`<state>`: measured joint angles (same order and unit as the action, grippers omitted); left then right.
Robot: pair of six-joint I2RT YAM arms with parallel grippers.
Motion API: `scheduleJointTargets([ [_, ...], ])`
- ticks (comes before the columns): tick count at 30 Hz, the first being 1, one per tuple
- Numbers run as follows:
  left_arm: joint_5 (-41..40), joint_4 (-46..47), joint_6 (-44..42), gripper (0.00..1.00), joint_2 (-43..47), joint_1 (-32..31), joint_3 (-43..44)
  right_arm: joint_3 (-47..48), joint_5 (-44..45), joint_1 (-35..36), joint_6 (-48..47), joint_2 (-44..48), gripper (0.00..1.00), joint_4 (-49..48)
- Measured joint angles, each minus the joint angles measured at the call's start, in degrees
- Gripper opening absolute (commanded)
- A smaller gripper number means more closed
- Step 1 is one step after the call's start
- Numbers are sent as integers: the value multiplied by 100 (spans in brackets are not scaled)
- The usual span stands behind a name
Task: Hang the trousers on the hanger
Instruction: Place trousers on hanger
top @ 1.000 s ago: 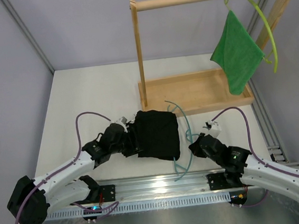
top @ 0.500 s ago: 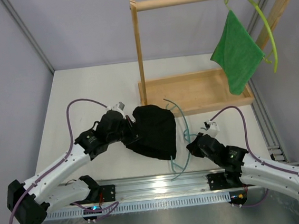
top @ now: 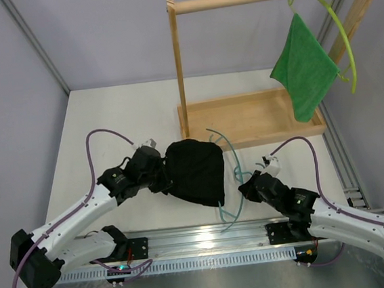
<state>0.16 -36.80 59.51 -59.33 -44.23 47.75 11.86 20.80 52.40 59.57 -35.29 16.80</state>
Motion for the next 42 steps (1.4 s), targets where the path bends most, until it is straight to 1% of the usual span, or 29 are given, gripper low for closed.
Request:
scheduleJointTargets([
  [3, -356, -173, -37, 0, 166, -2, -330, 0, 0, 15, -31, 96, 4, 72],
  [7, -485, -94, -90, 1, 431, -4, -398, 0, -28, 33, 22, 74, 4, 24],
  [16, -439, -37, -120, 0, 568, -39, 267, -46, -46, 31, 247, -216, 4, -437],
  [27, -485, -164, 4, 0, 787, -26, 273, -90, -63, 72, 487, -693, 4, -990],
  [33, -505, -24, 7, 0, 785, 35, 105, 295, -2, 223, 461, -1215, 4, -874],
  [36, -507, -4, 7, 0, 774, 37, 57, 341, 31, 227, 492, -1440, 4, -844],
  [39, -520, -4, 0, 0, 772, 37, 57, 341, 179, 254, 640, -1467, 3, -732],
  [42, -730, -116, -37, 0, 789, 31, 57, 343, 363, 280, 903, -1362, 4, -472],
])
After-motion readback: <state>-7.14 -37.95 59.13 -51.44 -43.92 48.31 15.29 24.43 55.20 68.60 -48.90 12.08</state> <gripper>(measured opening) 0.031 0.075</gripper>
